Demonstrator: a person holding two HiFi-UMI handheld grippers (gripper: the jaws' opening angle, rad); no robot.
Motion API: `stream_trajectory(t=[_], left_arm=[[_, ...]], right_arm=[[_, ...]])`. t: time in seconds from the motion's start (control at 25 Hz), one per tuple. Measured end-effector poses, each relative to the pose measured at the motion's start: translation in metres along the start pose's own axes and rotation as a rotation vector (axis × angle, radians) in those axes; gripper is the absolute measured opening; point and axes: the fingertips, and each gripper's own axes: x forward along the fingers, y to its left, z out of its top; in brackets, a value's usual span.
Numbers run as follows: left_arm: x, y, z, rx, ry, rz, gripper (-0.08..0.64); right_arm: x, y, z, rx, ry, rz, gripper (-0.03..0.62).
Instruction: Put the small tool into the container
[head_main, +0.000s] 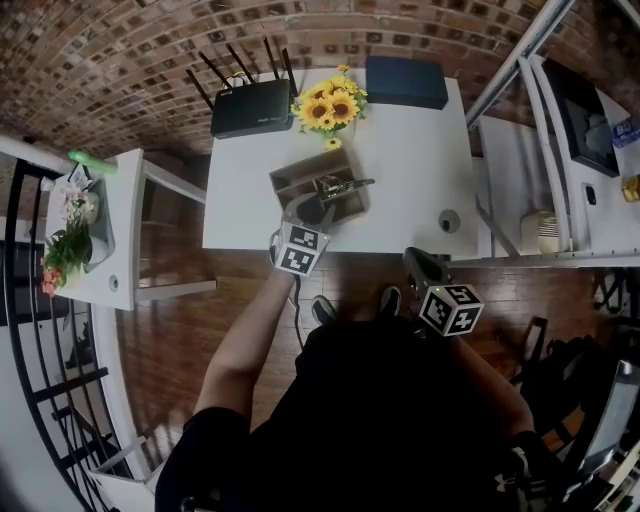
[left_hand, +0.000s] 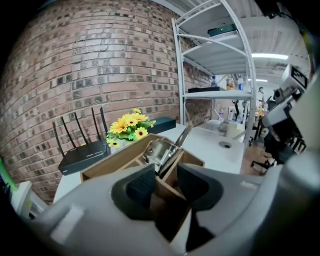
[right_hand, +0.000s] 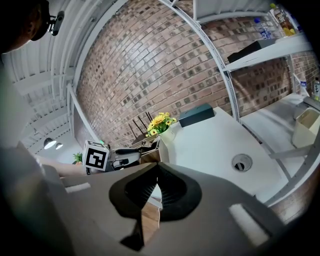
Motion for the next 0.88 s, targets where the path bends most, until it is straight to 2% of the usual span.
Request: stream_trajectory(t=[0.24,0.56,0.64,0.72,0.88], left_arm=[[-0.023,0.003,0.000,-0.078,-0.036,0.024,0.144],[-0.083,-0.017,0.026,-0.393,-0.158,-0.011,0.141],[-0.096,-0.027,0.029,-0.445,-0.173,-0.041,0.115],[-0.110,-0.039,0.032,-0.484,-0.193,-0.082,0.041],[-0.135,-0.052,0.035,-0.506,-0.226,-0.088,0.028]], right_arm=[[0.003,0.006,0.000,-0.009,0.002,0.011,0.011],[0.014,0.017,-0.003,-0.024,0.011,0.047,0.011],[0.018,0.024,-0.005,-0.033,0.019,0.066,0.011],[0.023,0.032,-0.007,-0.045,0.026,0.086,0.011],[0.030,0.048,-0.004,-0.085,0.022,0.121,0.011]])
